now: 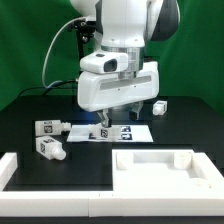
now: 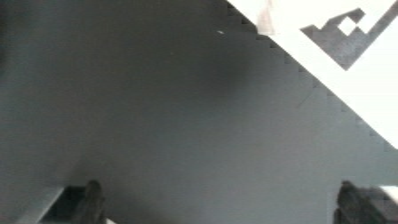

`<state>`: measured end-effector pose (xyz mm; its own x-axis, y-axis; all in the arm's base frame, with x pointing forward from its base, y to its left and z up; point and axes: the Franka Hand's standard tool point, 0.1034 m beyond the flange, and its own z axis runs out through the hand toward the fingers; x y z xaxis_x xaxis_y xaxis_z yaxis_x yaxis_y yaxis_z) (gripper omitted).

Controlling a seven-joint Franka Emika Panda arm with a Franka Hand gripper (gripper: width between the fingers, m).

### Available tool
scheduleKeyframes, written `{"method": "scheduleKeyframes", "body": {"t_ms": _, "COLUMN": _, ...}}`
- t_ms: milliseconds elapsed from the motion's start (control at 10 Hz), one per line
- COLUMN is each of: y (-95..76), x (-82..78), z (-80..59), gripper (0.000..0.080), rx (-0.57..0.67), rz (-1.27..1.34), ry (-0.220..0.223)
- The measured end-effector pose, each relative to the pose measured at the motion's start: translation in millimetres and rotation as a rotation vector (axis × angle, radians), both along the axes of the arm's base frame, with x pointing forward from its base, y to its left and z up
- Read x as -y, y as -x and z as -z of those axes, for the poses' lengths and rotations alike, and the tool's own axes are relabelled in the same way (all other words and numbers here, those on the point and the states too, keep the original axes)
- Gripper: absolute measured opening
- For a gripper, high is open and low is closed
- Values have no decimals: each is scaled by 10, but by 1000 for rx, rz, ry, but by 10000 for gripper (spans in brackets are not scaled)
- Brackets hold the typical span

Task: Assemble one leg

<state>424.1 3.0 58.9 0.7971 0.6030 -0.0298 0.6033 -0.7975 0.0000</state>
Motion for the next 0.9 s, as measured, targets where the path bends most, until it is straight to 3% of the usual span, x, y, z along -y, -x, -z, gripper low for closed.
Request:
{"method": "scheduleKeyframes", "body": {"t_ms": 200, "y": 73, "x": -64, "z": 23, "gripper": 649, "rx": -24, "rz": 48, "ry": 8}}
{"method": "scheduleKeyframes", "body": {"t_ms": 300, "y": 206, "x": -207, "z": 35, "gripper": 649, "rx": -101, "rz": 128, "ry": 54}}
{"method": "scheduleKeyframes", "body": {"t_ms": 500, "y": 382, "x": -334, "z": 105, "gripper": 649, "rx": -197, "rz": 196, "ry": 131}}
{"method": "scheduleKeyframes", "body": {"t_ms": 600, "y": 409, "x": -321, "z": 82, "gripper": 649, "rx": -299, "rz": 190, "ry": 175}}
{"method": "scheduleKeyframes", "body": {"t_ms": 700, "y": 307, "x": -340, "z": 93, "gripper": 649, "rx": -317, "rz": 188, "ry": 188}}
{"method": "scheduleKeyframes", "body": {"t_ms": 900, "y": 380, "x": -177, "z": 151, "gripper": 649, "rx": -422, "rz": 96, "ry": 234}}
